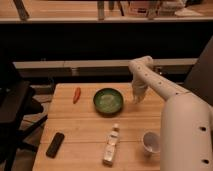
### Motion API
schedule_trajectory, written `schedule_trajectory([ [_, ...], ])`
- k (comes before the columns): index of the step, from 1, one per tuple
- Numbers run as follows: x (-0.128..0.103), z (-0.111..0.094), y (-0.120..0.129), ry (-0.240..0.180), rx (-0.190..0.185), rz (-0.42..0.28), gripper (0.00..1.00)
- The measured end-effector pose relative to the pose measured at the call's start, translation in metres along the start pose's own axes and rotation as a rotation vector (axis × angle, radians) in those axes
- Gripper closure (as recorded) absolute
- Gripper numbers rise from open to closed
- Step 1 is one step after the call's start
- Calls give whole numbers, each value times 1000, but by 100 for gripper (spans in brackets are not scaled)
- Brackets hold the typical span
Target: Place the white sponge in the ceramic bowl
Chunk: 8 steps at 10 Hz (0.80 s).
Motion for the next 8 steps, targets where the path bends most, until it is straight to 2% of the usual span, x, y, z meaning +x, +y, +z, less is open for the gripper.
schedule_trajectory([
  [4,-17,-18,-15,55,-1,-37,100],
  [7,-20,-31,-18,101,-1,-60,100],
  [8,-32,-38,-28,110,5,-80,100],
])
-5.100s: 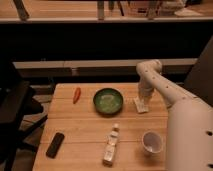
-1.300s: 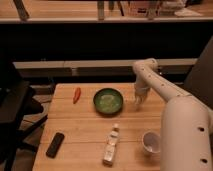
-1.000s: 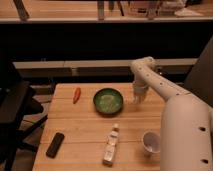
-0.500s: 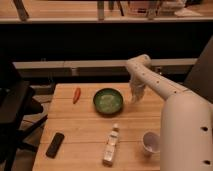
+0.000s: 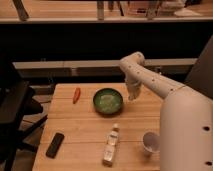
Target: Place the white sponge in the ceramic bowl
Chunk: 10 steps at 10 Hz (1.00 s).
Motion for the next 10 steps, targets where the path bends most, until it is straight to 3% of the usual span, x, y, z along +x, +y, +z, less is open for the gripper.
schedule_trajectory([
  [4,-9,-12,-11,42,8,-37,100],
  [10,-11,-16,-23,72,37,-64,100],
])
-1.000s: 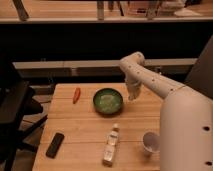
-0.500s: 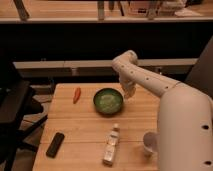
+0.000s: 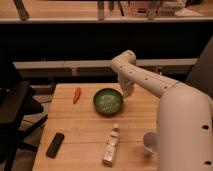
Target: Place the white sponge in the ceramic bowl
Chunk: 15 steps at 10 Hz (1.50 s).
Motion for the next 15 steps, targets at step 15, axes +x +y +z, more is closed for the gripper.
schedule_trajectory([
  [15,-4,-4,-15,68,39,-51,100],
])
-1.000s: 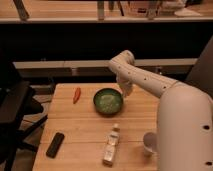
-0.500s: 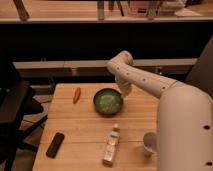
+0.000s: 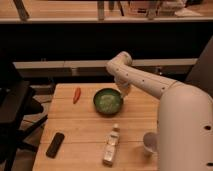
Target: Place the white sponge in the ceramic bowl
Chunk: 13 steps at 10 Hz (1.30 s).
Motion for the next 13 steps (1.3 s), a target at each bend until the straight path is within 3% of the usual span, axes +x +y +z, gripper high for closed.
schedule_trajectory([
  [9,-3,1,-6,26,17,-21,100],
  [13,-3,2,-7,36,21,-28,93],
])
